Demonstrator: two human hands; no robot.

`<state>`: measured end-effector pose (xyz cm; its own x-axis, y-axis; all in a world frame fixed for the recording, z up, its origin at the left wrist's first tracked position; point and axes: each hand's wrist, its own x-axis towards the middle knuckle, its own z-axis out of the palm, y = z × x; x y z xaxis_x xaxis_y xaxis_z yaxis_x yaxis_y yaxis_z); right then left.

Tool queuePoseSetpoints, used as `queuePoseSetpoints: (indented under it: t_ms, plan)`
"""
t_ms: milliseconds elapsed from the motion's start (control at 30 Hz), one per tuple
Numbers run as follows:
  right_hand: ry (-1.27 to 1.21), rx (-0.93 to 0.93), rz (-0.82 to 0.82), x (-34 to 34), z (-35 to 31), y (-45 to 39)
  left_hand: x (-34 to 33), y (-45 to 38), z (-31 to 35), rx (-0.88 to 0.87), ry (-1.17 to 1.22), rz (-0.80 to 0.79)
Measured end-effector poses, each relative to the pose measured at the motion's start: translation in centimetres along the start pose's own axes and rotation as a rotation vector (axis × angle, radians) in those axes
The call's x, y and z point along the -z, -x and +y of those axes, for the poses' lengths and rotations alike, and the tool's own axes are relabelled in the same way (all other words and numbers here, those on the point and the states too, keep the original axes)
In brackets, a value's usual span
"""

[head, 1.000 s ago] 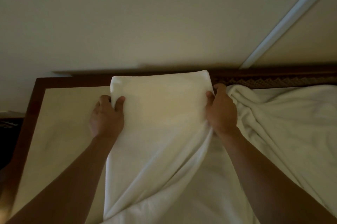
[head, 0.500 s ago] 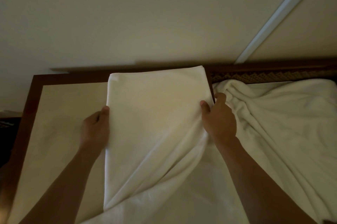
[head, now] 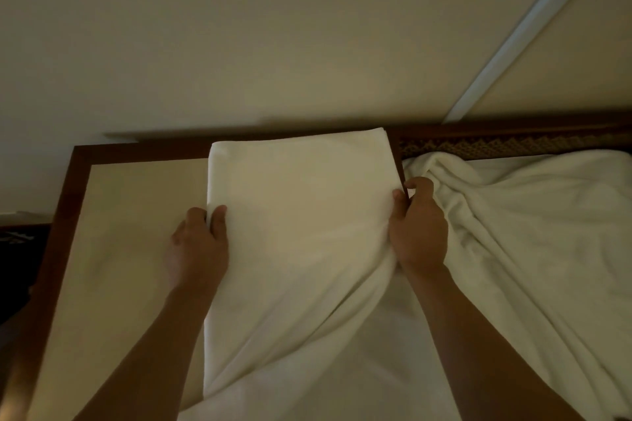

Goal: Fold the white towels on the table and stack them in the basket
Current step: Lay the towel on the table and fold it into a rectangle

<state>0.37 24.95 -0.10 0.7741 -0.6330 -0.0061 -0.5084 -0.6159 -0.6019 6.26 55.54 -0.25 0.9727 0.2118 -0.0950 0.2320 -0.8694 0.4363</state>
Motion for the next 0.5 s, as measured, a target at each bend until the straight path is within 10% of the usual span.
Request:
queuePoseSetpoints:
  t_ms: [500]
  plan:
    - [0.041, -0.071, -0.161, -0.6, -1.6, -1.6, 0.9, -2.2, 1.0, 0.095, -0.028, -0.037]
